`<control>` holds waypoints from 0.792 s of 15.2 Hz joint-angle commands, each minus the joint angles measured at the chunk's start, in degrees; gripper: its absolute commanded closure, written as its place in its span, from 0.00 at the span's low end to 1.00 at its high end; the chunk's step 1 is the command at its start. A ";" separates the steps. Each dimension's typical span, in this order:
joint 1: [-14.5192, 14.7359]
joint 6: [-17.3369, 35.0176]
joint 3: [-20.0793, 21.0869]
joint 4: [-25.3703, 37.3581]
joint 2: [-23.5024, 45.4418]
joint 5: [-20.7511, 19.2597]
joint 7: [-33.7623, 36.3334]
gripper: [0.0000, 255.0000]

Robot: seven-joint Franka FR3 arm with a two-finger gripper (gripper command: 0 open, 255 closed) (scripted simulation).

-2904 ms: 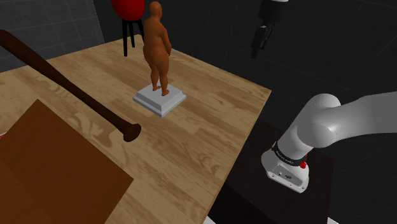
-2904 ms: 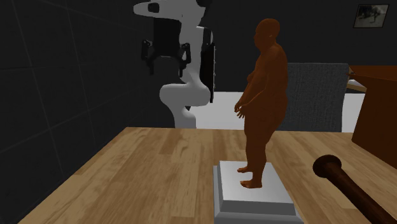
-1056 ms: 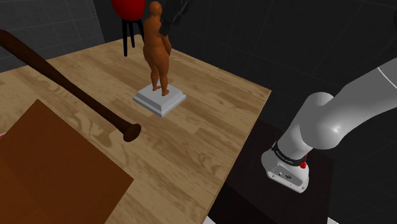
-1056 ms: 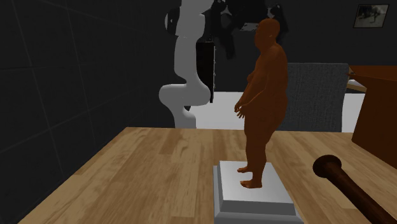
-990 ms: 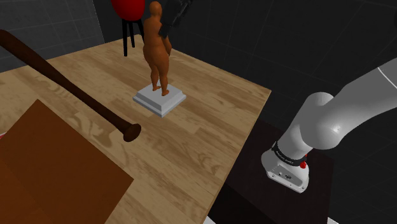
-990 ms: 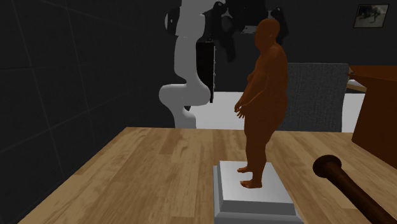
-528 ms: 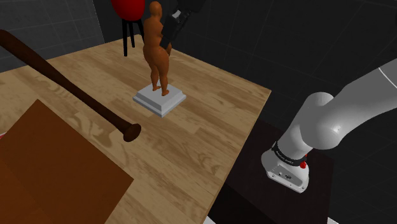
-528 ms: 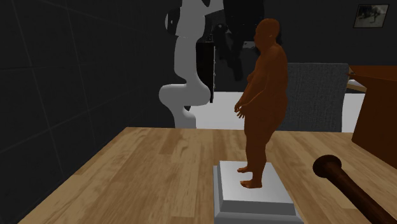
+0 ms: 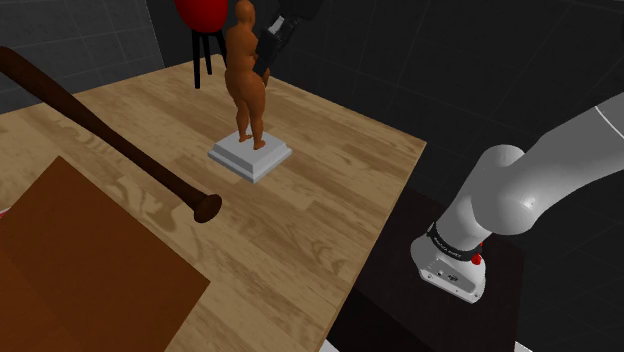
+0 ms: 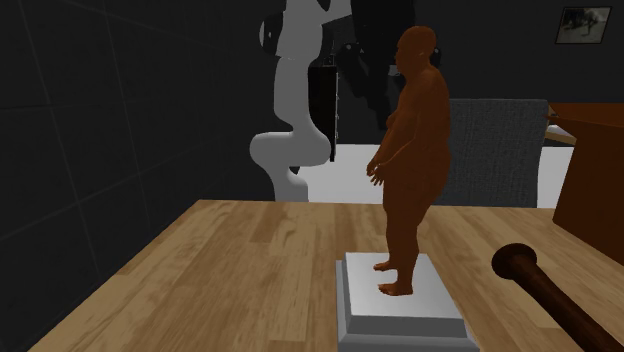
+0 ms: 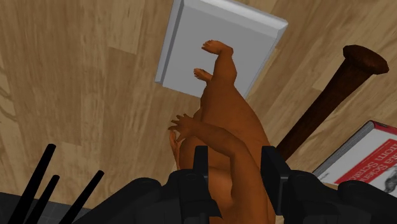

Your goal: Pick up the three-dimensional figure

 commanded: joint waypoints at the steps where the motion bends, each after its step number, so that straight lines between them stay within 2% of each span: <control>1: -0.01 0.02 0.00 -0.05 0.07 0.02 0.00 1.00; 12: -0.47 -8.38 -0.24 10.07 1.81 -0.83 0.59 1.00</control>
